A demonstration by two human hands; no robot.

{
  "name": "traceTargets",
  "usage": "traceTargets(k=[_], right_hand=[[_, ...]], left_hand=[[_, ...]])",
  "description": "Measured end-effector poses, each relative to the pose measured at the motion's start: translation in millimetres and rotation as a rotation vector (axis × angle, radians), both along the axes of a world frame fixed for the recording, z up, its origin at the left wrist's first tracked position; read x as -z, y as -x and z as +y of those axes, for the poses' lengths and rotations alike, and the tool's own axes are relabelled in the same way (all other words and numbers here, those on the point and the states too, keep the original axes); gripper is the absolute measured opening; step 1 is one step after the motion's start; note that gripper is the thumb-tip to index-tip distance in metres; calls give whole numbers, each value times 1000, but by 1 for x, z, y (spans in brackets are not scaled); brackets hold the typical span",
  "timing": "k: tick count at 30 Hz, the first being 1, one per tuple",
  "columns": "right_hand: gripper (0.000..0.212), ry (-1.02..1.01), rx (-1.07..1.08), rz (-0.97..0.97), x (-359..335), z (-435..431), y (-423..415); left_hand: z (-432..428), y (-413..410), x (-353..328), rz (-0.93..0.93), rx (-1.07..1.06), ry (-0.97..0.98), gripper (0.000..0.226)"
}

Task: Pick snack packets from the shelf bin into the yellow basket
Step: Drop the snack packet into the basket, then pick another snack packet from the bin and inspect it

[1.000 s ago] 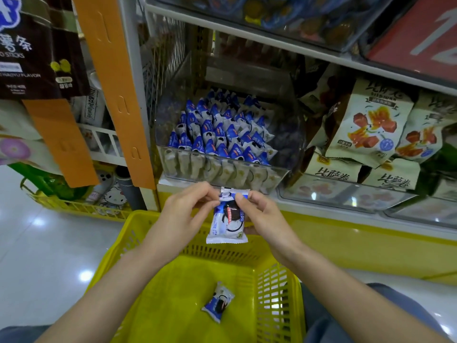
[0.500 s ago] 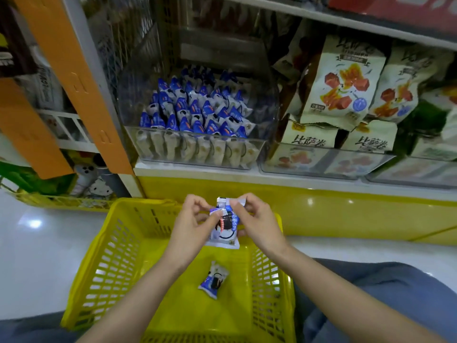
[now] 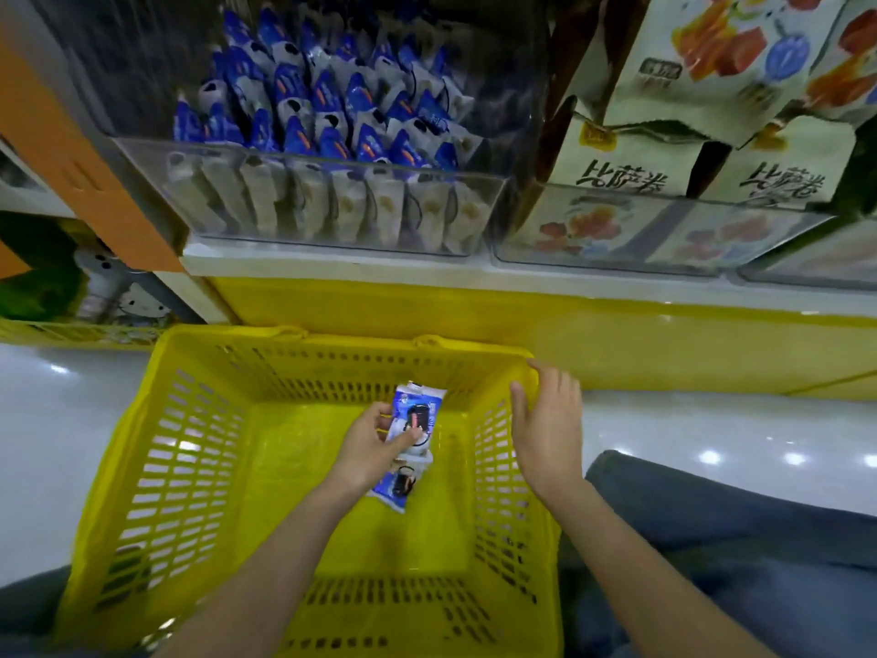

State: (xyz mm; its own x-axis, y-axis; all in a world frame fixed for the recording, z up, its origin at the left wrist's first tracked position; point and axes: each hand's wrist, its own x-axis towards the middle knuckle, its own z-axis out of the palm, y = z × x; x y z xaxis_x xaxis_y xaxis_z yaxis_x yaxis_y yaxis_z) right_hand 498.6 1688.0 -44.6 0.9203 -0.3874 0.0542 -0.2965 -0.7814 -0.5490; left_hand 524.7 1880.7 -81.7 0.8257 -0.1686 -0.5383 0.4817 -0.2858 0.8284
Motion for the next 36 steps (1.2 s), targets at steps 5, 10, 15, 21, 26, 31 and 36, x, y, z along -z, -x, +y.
traceTargets(k=[5, 10, 15, 21, 26, 31, 36], right_hand=[[40, -278, 47, 93, 31, -15, 11], [37, -303, 55, -19, 38, -20, 8], [35, -317, 82, 0, 38, -19, 11], [33, -249, 56, 6, 37, -18, 10], [35, -84, 42, 42, 34, -17, 8], [27, 171, -163, -80, -2, -2, -2], [22, 126, -495, -327, -79, 35, -35]], left_hand=[[21, 2, 62, 78, -86, -186, 37], [29, 9, 106, 137, -79, -299, 30], [30, 9, 134, 191, -17, -362, 38], [37, 6, 124, 148, 144, -518, 36], [29, -12, 61, -130, 245, -571, 34], [22, -33, -39, -618, 399, -654, 31], [36, -56, -151, -1046, 301, -668, 26]])
